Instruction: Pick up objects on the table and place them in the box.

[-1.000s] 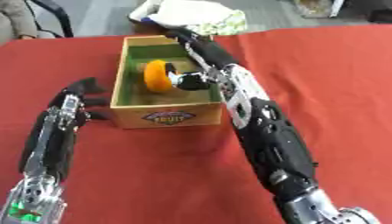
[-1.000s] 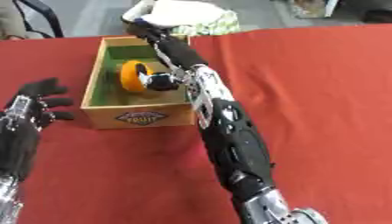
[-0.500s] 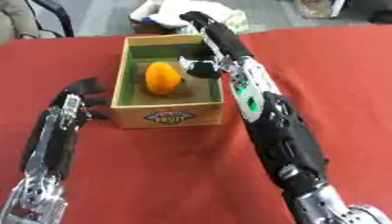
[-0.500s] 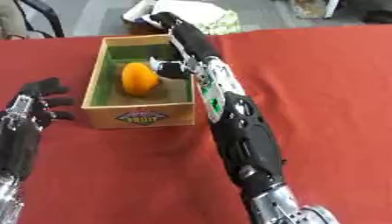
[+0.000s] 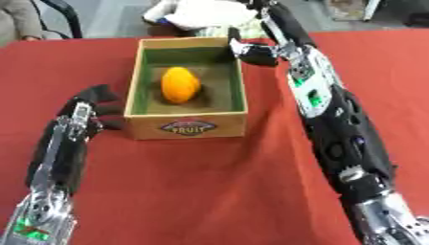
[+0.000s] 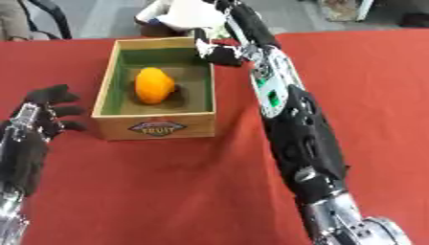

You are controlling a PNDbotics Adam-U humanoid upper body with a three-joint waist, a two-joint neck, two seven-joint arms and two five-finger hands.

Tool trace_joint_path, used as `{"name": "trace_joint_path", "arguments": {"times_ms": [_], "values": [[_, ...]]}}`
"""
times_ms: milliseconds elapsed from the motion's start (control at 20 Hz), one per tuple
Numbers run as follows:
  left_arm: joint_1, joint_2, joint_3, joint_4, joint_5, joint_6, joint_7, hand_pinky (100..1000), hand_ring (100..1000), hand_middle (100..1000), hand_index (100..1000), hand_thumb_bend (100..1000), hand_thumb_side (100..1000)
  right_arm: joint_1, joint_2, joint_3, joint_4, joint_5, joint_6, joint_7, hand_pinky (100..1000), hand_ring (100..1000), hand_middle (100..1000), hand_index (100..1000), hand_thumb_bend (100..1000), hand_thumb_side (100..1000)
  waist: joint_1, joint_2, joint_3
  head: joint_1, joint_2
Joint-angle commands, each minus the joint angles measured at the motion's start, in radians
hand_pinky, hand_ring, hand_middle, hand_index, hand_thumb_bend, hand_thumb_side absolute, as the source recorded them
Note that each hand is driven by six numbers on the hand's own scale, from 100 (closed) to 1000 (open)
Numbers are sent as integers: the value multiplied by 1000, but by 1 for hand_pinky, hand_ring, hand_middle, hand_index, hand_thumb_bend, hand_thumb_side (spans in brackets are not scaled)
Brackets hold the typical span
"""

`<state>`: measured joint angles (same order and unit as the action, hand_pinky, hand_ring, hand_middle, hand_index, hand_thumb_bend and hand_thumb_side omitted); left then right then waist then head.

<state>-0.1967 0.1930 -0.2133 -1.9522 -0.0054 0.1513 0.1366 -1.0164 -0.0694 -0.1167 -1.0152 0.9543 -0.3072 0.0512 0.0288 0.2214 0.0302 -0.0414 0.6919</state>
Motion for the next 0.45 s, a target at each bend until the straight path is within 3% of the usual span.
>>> {"name": "trace_joint_path", "arguments": {"times_ms": [50,450], "values": [[-7,10,5,-11,-3,-1,4,613,716,706,836,100,894,-8,-51,-14,-35,-80,6,15,758,843,825,907,100,338,1,-15,-2,5,-13],[-4,14,9,-12,-5,0,7,612,716,705,836,100,890,34,-112,-46,-67,-238,28,71,714,805,776,881,100,400,3,-17,-8,9,-17]]}}
